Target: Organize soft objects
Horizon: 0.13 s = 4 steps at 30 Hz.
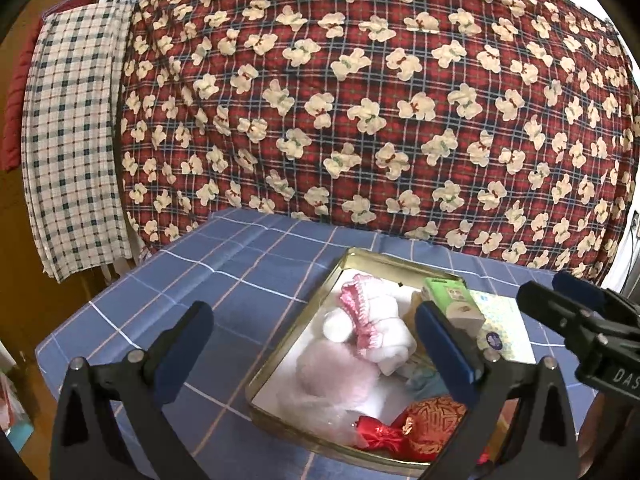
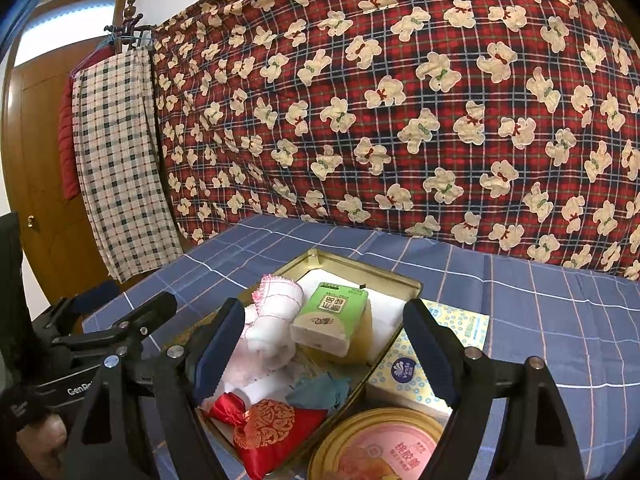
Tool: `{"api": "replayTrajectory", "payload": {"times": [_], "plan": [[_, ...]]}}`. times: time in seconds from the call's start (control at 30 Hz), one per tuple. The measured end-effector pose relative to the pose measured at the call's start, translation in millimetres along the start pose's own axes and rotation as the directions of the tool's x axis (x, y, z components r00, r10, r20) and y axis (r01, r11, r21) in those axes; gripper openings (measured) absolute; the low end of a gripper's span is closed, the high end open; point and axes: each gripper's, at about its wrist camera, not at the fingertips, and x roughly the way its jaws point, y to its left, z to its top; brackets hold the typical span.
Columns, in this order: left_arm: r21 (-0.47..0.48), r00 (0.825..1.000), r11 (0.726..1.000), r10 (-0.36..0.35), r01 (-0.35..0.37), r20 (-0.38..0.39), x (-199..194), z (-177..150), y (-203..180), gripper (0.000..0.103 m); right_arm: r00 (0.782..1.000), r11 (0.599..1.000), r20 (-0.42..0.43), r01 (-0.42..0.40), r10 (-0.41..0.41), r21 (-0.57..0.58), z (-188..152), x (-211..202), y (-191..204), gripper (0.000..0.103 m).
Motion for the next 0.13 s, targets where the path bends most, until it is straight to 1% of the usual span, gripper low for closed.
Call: {"api": "replayTrajectory", "payload": {"times": [0.13], "plan": [[0.001,1.000,1.000,-0.002,0.002,0.011,-2.4,1.8,0.2,0.102,1.000,1.000,0.000,0.002,-0.002,-0.001,0.2,0.2,0.1,0.083]]}}
